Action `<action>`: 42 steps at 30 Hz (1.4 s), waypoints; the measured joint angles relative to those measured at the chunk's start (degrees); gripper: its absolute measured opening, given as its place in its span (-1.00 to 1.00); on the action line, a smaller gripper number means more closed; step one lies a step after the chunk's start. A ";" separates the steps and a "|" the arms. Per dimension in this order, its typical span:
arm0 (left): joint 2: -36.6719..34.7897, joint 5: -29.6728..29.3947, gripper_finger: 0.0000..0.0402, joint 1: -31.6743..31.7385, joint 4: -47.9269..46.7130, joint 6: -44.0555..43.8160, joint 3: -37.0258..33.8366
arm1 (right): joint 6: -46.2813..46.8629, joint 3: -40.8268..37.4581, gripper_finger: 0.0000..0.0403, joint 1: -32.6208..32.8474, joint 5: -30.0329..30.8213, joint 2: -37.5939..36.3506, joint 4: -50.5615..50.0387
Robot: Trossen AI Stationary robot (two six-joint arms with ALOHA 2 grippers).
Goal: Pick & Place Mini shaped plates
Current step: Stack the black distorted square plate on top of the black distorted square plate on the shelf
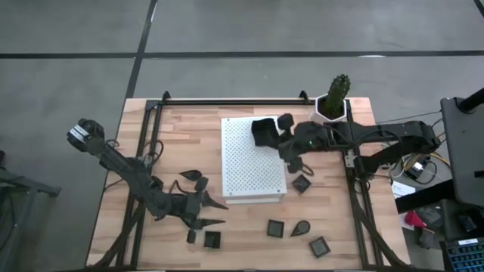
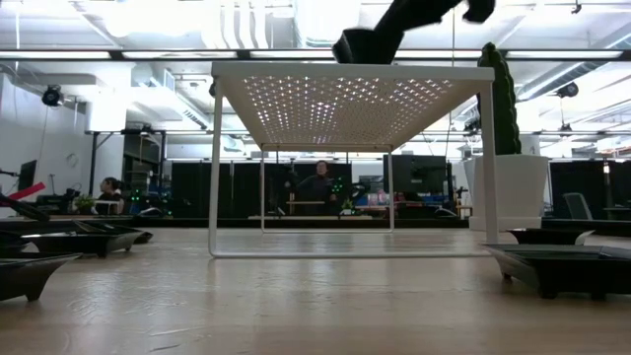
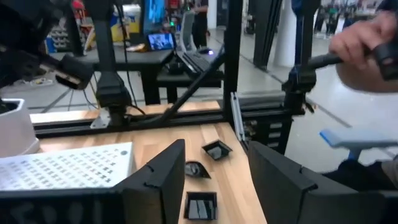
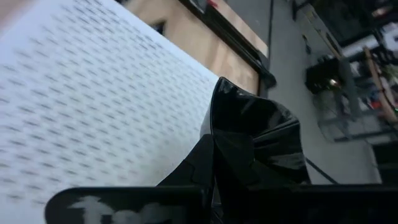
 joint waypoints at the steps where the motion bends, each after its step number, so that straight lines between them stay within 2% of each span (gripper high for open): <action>1: -1.00 -0.02 -0.15 0.05 0.68 0.08 -0.94 | -0.80 0.00 -0.96 -0.83 -0.04 0.00 0.09; 6: -7.15 -0.13 -0.15 0.15 4.91 1.64 -6.50 | -2.97 -0.29 -0.96 -5.90 -6.07 -0.11 1.91; 11: -12.28 -0.11 -0.15 0.13 6.75 3.06 -11.95 | -4.87 -0.47 -0.96 -10.11 -8.38 -0.11 3.19; 15: -16.04 -0.19 -0.15 0.13 7.80 3.22 -15.89 | -4.97 -1.25 -0.96 -13.47 -12.98 -0.11 3.87; 20: -19.28 -1.02 -0.15 0.14 9.10 3.29 -19.39 | -4.57 -3.15 -0.96 -15.23 -13.68 -0.11 4.74; 26: -20.73 -2.27 -0.15 0.22 9.16 2.66 -20.76 | -4.98 -6.51 -0.96 -15.35 -15.19 -0.11 8.71; 42: -20.65 -2.11 -0.15 0.22 9.12 1.54 -20.78 | -4.55 -8.86 -0.96 -15.70 -16.26 -0.09 11.65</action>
